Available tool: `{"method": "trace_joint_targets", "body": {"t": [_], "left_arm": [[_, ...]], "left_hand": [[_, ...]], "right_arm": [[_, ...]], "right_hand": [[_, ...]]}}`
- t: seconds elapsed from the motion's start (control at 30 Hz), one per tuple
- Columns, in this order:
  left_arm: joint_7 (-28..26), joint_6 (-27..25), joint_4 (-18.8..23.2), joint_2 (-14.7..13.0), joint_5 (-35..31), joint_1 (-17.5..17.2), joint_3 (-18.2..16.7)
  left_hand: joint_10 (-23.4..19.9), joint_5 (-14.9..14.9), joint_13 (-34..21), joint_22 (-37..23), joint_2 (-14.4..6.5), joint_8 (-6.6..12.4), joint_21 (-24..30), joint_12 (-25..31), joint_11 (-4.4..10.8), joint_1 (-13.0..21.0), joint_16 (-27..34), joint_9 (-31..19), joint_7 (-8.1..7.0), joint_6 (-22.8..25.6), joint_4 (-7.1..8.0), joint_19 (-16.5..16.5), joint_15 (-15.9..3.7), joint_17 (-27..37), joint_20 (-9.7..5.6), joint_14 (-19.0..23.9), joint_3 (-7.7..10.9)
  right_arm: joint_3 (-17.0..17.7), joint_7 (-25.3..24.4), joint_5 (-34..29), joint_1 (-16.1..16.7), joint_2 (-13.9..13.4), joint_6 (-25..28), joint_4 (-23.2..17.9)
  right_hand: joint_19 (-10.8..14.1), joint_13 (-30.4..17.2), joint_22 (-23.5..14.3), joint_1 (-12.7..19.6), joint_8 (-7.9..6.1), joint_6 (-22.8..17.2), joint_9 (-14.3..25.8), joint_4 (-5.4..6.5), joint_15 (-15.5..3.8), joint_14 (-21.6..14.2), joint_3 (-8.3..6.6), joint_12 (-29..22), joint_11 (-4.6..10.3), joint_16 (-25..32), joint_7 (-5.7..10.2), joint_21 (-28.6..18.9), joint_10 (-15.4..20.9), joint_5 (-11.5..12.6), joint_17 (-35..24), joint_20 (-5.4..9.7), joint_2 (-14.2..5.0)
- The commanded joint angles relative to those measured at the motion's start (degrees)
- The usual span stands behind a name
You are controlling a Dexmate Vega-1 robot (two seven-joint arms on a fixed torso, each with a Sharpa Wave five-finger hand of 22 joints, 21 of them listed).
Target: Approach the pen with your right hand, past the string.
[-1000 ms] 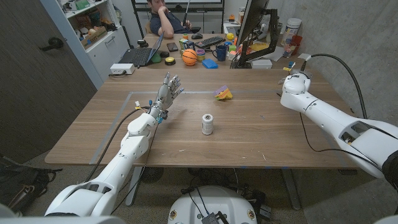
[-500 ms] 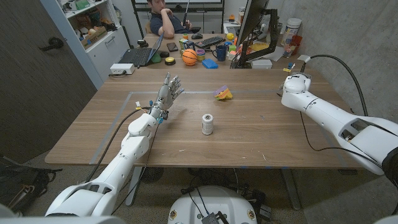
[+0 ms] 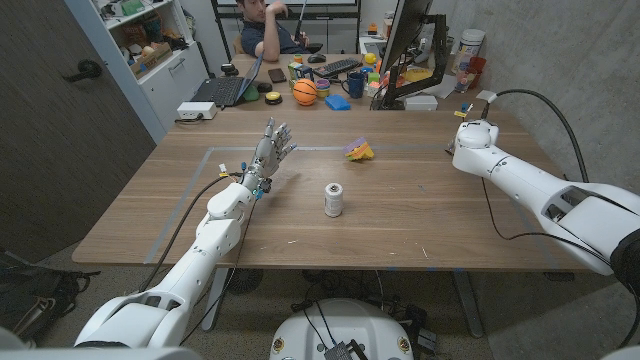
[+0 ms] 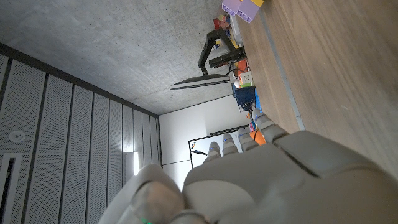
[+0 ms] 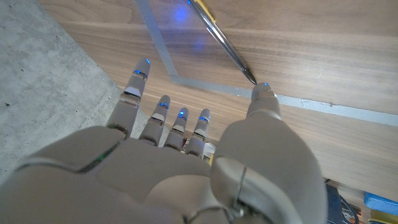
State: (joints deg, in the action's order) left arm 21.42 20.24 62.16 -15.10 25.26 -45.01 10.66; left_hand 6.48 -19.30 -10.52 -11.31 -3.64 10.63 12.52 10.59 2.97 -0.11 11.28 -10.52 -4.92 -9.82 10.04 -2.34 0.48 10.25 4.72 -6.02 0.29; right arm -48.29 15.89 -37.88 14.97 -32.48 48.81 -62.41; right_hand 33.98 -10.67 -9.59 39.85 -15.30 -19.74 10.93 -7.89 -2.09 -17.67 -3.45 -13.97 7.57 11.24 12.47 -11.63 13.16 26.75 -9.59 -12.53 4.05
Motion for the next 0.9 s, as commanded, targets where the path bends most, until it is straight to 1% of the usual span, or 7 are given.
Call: {"method": "trace_joint_targets", "body": {"t": [0.03, 0.13, 0.23, 0.47, 0.53, 0.73, 0.9], "left_arm": [[-0.2, 0.0, 0.0, 0.0, -0.1, -0.3, 0.1], [-0.3, 0.0, 0.1, 0.0, -0.1, -0.4, 0.0], [-0.4, 0.0, 0.4, -0.1, -0.1, -0.5, 0.0], [-0.4, -0.2, 0.8, -0.3, -0.1, -0.7, 0.0], [-0.4, -0.2, 0.9, -0.3, -0.2, -0.7, 0.0], [-0.3, -0.1, 1.0, -0.2, -0.1, -0.7, 0.1], [-0.3, -0.1, 1.1, -0.2, -0.2, -0.7, 0.2]], "left_hand": [[0.0, -0.4, -0.2, -0.1, -1.9, 0.38, 0.0, 0.2, 0.36, 0.1, 0.2, -0.1, 0.44, -1.1, 0.02, 0.0, -0.06, 0.1, 0.56, 0.2, -0.39], [0.1, -0.4, -0.2, -0.1, -1.9, 0.38, 0.0, 0.2, 0.31, 0.1, 0.3, -0.1, 0.45, -1.1, 0.01, 0.0, -0.02, 0.1, 0.55, 0.2, -0.45], [0.0, -0.4, -0.2, -0.1, -1.9, 0.38, 0.0, 0.2, 0.29, 0.2, 0.2, -0.1, 0.44, -1.1, 0.00, 0.0, -0.03, 0.1, 0.57, 0.2, -0.52], [0.0, -0.5, -0.2, -0.1, -1.8, 0.38, 0.0, 0.2, 0.34, 0.2, 0.2, -0.1, 0.44, -1.1, -0.03, 0.0, -0.05, 0.1, 0.54, 0.2, -0.70], [0.0, -0.5, -0.2, -0.1, -1.8, 0.38, 0.0, 0.2, 0.33, 0.2, 0.2, -0.1, 0.45, -1.1, -0.04, 0.0, -0.06, 0.1, 0.55, 0.2, -0.76], [0.0, -0.5, -0.2, -0.1, -1.8, 0.37, 0.0, 0.2, 0.35, 0.3, 0.2, -0.1, 0.43, -1.2, -0.06, 0.0, -0.02, 0.1, 0.53, 0.2, -0.90], [0.0, -0.5, -0.2, -0.1, -1.8, 0.37, 0.0, 0.2, 0.35, 0.3, 0.2, -0.1, 0.42, -1.2, -0.08, -0.1, -0.10, 0.1, 0.55, 0.2, -1.03]], "right_arm": [[-0.4, 0.1, 0.9, -0.4, 0.4, -1.0, 1.4], [-0.4, 0.1, 1.0, -0.2, 0.2, -0.7, 1.0], [-0.2, 0.2, 1.1, 0.1, 0.0, -0.5, 0.4], [0.0, 0.2, 1.3, 0.6, -0.5, 0.1, -0.8], [0.1, 0.2, 1.3, 0.8, -0.8, 0.2, -1.3], [0.4, 0.3, 1.3, 1.3, -1.4, 0.7, -2.3], [0.8, 0.4, 1.3, 1.7, -2.1, 1.1, -3.4]], "right_hand": [[1.0, 0.0, -0.2, 1.2, -0.43, -2.6, 0.0, 0.12, -0.33, -1.3, 0.65, 0.1, 0.60, 0.0, 0.04, 0.4, 1.6, 0.5, -0.2, 0.15, -0.15], [1.1, 0.0, -0.2, 1.3, -0.12, -2.3, 0.0, 0.19, -0.17, -1.2, 0.76, 0.3, 0.51, -0.1, 0.07, 0.5, 1.4, 0.6, -0.2, 0.15, -0.15], [1.1, 0.0, -0.2, 1.3, 0.43, -1.7, 0.0, 0.37, -0.11, -1.1, 1.01, 0.6, -0.30, -0.2, 0.08, 0.6, 1.2, 0.6, -0.2, 0.14, -0.18], [1.3, -0.1, -0.2, 1.1, 0.93, -1.2, 0.0, 0.67, -0.23, -1.1, 1.31, 0.8, 0.04, -0.3, 0.08, 0.6, 1.3, 0.7, -0.2, 0.16, -0.26], [1.4, -0.1, -0.2, 1.1, 1.03, -1.2, 0.0, 0.75, -0.31, -1.2, 1.39, 0.8, -0.08, -0.3, 0.09, 0.6, 1.6, 0.7, -0.2, 0.21, -0.29], [1.7, -0.1, -0.2, 1.2, 1.25, -1.3, 0.0, 0.90, -0.86, -1.6, 1.60, 0.8, 0.23, -0.2, 0.11, 0.6, 2.1, 0.7, -0.2, 0.28, -0.40], [2.0, -0.2, -0.2, 1.2, 1.44, -1.4, 0.0, 1.03, -1.11, -1.8, 1.77, 0.9, 0.22, -0.2, 0.12, 0.6, 2.4, 0.8, -0.2, 0.74, -0.52]]}}
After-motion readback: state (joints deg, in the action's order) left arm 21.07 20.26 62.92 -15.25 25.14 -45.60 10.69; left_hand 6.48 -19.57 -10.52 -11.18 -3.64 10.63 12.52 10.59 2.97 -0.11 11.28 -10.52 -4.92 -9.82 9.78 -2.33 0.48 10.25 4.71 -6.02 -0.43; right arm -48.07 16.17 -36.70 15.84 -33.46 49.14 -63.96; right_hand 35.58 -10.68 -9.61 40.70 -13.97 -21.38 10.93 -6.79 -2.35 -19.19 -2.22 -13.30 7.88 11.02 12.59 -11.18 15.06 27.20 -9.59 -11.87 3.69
